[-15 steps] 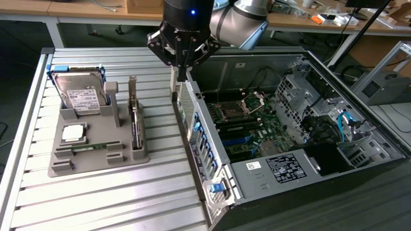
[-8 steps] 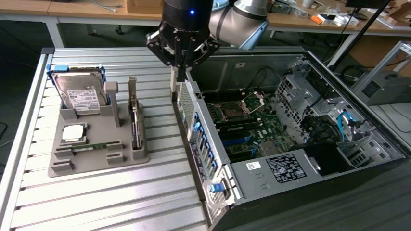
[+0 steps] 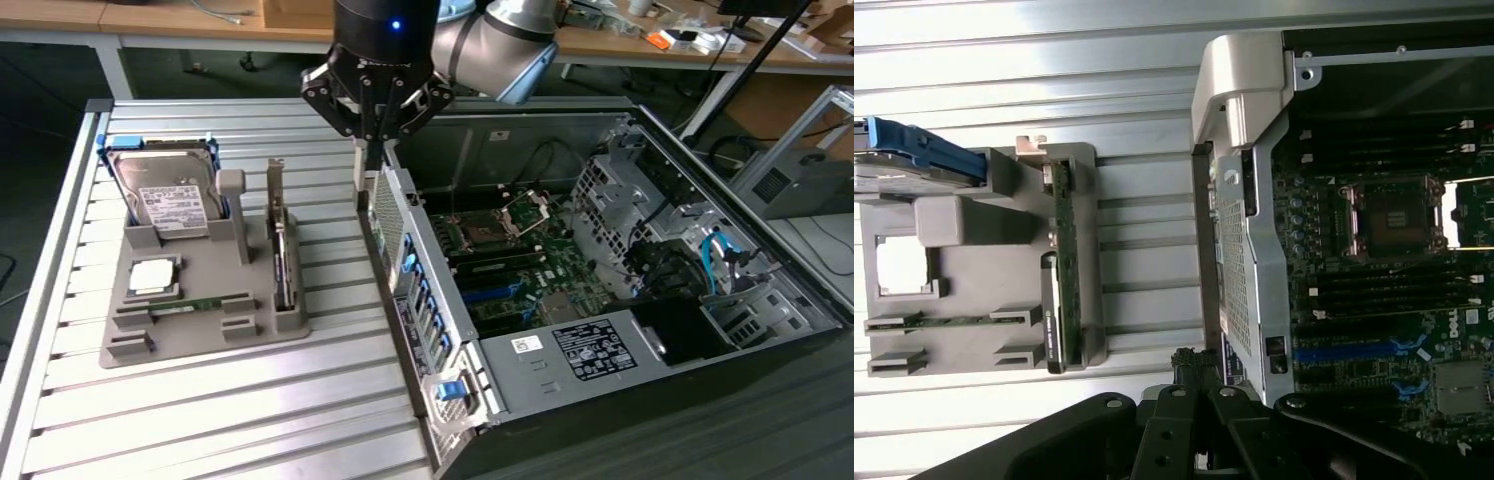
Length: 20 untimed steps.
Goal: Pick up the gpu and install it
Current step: 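Reach for the gpu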
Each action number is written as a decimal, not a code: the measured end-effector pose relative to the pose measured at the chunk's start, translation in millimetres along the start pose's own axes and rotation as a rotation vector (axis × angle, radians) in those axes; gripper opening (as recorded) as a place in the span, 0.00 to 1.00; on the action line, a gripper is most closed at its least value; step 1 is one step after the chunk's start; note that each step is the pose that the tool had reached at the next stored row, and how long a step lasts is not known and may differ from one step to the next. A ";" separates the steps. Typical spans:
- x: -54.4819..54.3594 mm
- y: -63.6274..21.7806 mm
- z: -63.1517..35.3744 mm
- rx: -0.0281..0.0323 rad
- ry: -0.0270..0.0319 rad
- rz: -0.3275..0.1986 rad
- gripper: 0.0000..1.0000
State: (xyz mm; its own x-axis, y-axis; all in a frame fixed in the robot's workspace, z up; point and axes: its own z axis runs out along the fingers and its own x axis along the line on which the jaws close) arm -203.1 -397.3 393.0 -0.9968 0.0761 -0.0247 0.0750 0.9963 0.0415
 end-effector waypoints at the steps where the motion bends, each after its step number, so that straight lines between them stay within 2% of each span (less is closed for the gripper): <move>1: 0.3 0.0 -0.1 0.0001 0.0001 0.000 0.11; 20: 9.5 -0.7 -0.3 0.0000 0.0000 0.000 0.11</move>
State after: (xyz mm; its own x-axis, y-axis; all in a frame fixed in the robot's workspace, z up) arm -212.6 -397.3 393.0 -0.9968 0.0762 -0.0247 0.0751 0.9963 0.0415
